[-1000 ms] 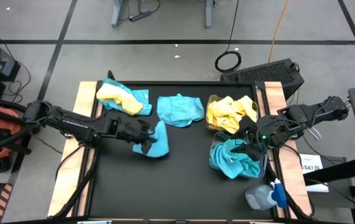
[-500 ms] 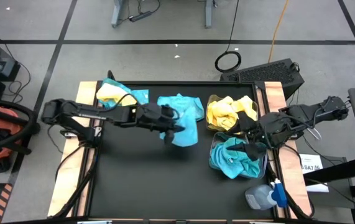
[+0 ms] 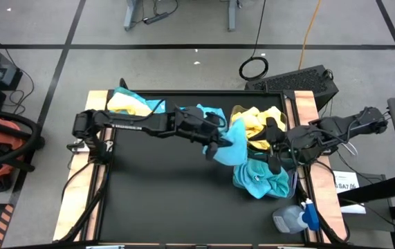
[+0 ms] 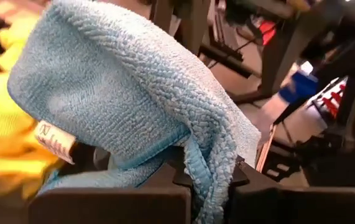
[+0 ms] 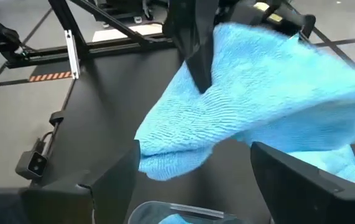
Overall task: Sort microfiber towel by color & place in baskets
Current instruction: Put the blue microfiber cloth into the bottom transparent bin
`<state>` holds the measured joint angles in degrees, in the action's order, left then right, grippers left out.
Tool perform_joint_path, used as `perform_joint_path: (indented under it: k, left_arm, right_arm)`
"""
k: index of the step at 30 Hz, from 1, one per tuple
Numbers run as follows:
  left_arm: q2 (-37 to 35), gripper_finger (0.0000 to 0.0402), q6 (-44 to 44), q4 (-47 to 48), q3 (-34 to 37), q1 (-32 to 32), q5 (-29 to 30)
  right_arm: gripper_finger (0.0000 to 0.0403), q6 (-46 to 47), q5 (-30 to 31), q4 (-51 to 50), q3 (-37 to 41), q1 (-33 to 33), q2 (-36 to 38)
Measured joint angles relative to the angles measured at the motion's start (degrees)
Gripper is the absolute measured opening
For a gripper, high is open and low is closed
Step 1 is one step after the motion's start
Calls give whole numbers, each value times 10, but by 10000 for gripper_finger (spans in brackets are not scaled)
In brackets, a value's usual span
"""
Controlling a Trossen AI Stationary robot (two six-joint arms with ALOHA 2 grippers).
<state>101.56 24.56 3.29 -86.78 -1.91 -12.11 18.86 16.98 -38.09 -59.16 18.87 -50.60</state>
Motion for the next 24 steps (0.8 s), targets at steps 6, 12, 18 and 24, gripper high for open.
perform_joint_path:
  k: [6,12,18,24]
  left_arm:
    - [41,17,-5,-2,-71,0,-12]
    - [74,18,-10,-20,-120,6,-56]
    - [86,19,-10,-45,-130,13,-78]
    - [86,20,-11,-62,-131,16,-81]
  right_arm:
    - [297,15,1,0,0,0,-28]
    - [297,33,48,6,1,-1,-57]
    - [297,28,58,41,1,-1,-54]
    - [247,26,54,58,1,-1,-51]
